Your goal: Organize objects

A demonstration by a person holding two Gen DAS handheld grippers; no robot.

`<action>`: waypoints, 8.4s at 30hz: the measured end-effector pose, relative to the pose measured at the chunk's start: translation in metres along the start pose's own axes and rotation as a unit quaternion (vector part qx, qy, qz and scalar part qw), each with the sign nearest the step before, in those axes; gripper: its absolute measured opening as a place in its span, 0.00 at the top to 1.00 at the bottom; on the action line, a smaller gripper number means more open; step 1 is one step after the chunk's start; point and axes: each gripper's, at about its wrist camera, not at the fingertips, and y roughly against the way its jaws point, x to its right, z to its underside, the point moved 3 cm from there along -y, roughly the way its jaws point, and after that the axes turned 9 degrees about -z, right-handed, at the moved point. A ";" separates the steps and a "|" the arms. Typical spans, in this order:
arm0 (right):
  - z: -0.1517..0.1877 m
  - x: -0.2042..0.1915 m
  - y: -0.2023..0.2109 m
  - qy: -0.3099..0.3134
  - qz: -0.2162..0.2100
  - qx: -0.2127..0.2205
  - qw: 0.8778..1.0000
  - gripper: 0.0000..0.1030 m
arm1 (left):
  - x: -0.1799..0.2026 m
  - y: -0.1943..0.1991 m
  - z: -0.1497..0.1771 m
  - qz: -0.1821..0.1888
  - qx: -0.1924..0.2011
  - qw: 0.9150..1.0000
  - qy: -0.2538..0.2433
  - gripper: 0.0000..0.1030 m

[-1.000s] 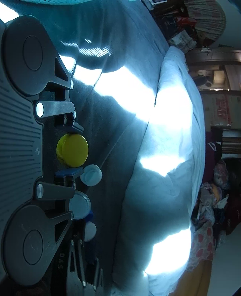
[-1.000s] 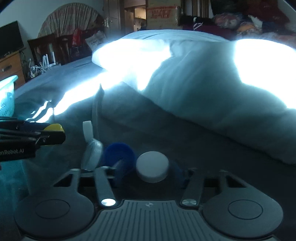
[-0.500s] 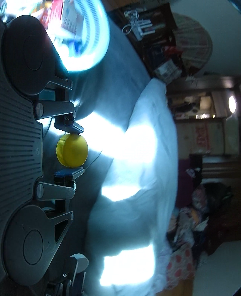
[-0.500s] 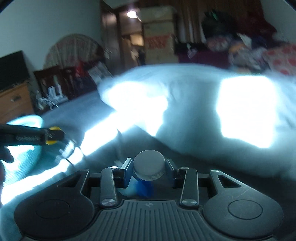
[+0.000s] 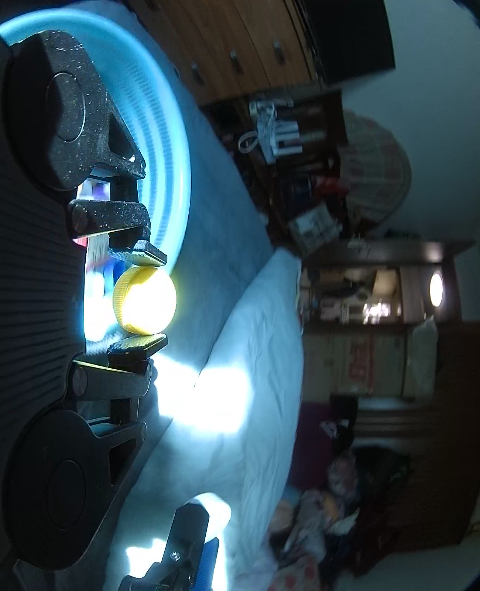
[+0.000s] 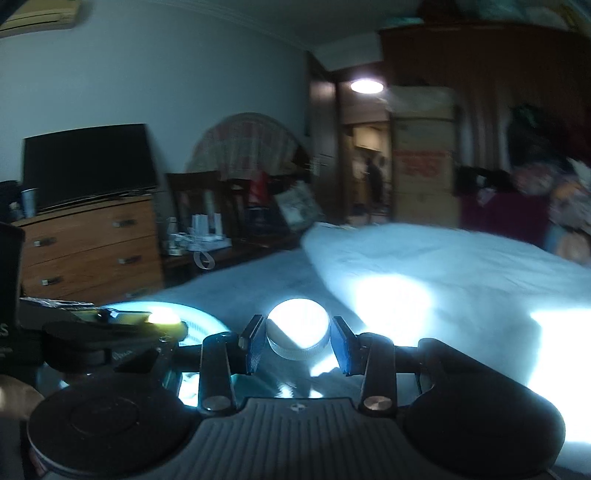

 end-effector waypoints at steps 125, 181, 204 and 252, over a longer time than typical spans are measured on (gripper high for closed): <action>0.192 0.182 -0.031 -0.106 0.125 -0.129 0.978 0.43 | 0.196 -0.081 0.152 0.179 -0.072 0.975 -0.105 0.61; -0.055 -0.152 -0.150 0.009 -0.091 -0.098 0.991 0.59 | -0.146 -0.053 0.002 -0.097 -0.065 0.991 0.064 0.61; 0.023 -0.052 0.024 -0.013 0.127 0.071 0.989 0.00 | -0.018 0.049 0.023 0.068 0.078 0.994 -0.042 0.24; 0.236 0.037 0.011 -0.156 0.276 -0.131 0.939 0.00 | 0.092 -0.052 0.196 0.087 -0.087 0.987 -0.106 0.00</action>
